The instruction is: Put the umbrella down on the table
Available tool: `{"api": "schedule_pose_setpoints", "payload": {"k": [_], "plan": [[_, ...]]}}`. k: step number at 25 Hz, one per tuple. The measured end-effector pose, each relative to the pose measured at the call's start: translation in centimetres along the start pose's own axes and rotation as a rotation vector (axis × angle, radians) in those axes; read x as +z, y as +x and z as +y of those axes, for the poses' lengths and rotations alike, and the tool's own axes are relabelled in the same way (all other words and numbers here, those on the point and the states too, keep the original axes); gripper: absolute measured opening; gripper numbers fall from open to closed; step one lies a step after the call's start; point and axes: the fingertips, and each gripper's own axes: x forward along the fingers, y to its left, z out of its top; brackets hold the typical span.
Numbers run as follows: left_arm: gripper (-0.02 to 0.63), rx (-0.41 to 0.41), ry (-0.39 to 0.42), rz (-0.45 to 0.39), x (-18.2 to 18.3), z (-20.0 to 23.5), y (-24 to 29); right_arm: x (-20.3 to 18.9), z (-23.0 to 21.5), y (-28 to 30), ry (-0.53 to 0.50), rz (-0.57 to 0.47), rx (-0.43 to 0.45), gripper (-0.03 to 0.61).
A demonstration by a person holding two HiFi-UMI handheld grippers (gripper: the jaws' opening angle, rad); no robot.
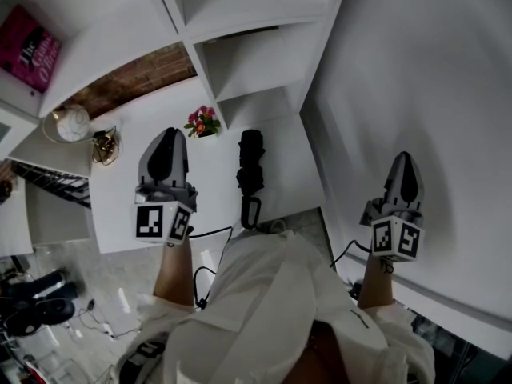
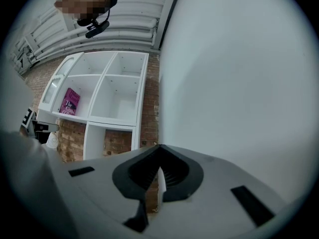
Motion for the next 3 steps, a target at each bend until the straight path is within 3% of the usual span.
{"api": "schedule_pose_setpoints", "payload": {"k": [3], "plan": [[0.055,-0.006,-0.004,0.010,-0.42,-0.25,0.18,-0.18,-0.07,0.13,-0.003,0.002,-0.001,0.018]]}}
